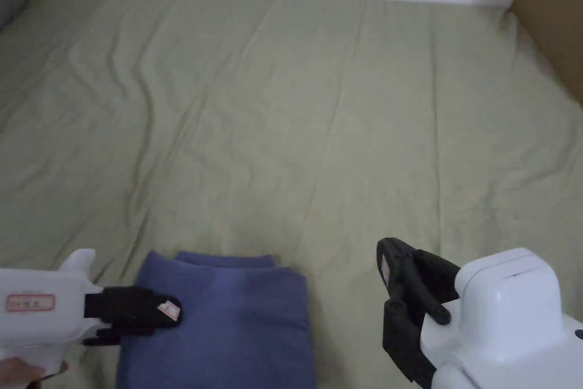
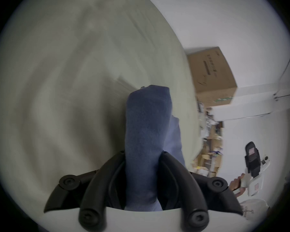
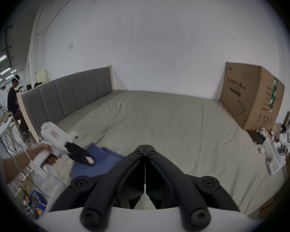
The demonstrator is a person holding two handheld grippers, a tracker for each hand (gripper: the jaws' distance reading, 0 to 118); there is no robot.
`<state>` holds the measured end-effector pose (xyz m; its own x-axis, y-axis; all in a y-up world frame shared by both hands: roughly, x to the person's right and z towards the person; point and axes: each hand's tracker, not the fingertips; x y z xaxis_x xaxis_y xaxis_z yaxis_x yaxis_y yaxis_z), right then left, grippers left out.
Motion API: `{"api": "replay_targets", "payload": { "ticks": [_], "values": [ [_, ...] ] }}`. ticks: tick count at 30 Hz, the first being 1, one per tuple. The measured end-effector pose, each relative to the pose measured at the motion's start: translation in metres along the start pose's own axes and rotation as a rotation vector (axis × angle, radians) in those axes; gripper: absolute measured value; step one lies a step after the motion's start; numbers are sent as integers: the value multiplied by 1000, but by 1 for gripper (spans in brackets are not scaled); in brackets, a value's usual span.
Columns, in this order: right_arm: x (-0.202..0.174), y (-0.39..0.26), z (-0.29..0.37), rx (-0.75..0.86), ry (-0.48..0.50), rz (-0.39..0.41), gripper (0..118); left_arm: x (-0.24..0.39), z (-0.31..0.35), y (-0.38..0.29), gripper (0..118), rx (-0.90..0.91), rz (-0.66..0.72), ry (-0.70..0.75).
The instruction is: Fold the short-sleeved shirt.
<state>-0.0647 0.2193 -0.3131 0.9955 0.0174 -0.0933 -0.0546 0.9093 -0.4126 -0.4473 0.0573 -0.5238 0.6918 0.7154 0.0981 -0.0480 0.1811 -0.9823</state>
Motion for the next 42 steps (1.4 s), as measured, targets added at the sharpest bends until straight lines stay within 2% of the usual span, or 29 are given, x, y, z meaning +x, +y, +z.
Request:
{"api": "replay_targets", "payload": {
  "ticks": [6, 9, 11, 14, 18, 23, 24, 25, 26, 27, 30, 33, 34, 35, 36, 37, 38, 39, 41, 42],
  "values": [
    [-14, 8, -21, -22, -14, -17, 3, -55, 104, 44, 26, 106, -28, 324],
    [-18, 6, -32, -55, -19, -1, 3, -79, 140, 64, 26, 111, -24, 462],
    [-21, 5, -39, -85, -10, -17, 3, -93, 153, 79, 26, 92, -27, 566],
    [-26, 0, -48, -123, -1, -28, 3, -106, 161, 91, 27, 57, -68, 661],
    [-30, -3, -53, -153, 12, -38, 3, -111, 150, 100, 26, 17, -163, 715],
    [-26, -2, -55, -169, 5, -28, 3, -100, 143, 101, 27, 0, -200, 771],
    [-24, -2, -55, -169, 5, -37, 3, -95, 142, 98, 37, 20, -233, 807],
    [-22, -1, -54, -169, 5, -43, 3, -90, 144, 95, 68, 45, -260, 866],
    [-21, -2, -51, -165, 8, -50, 3, -85, 147, 92, 89, 71, -270, 902],
    [-19, -2, -49, -164, 10, -51, 3, -80, 158, 90, 93, 99, -266, 884],
    [-13, -6, -40, -165, 6, -47, 3, -54, 191, 78, 93, 252, -167, 792],
    [-2, -11, -30, -168, 7, -79, 3, -17, 215, 59, 93, 384, -117, 684],
    [-1, -12, -26, -165, 2, -84, 3, -3, 218, 50, 89, 426, -137, 634],
    [3, -13, -21, -161, -8, -86, 3, 16, 220, 39, 78, 470, -157, 585],
    [7, -14, -16, -156, -16, -86, 3, 35, 219, 28, 59, 488, -188, 548],
    [11, -13, -11, -149, -23, -85, 3, 52, 216, 18, 25, 498, -221, 525],
    [15, -13, -5, -143, -29, -82, 3, 71, 211, 6, 13, 526, -245, 509],
    [20, -11, -1, -136, -39, -77, 3, 90, 204, -6, 12, 558, -273, 518],
    [31, -7, 9, -113, -77, -75, 3, 120, 191, -29, 2, 603, -322, 454],
    [35, -3, 15, -94, -91, -85, 3, 135, 183, -40, 2, 615, -347, 423]
  ]
}}
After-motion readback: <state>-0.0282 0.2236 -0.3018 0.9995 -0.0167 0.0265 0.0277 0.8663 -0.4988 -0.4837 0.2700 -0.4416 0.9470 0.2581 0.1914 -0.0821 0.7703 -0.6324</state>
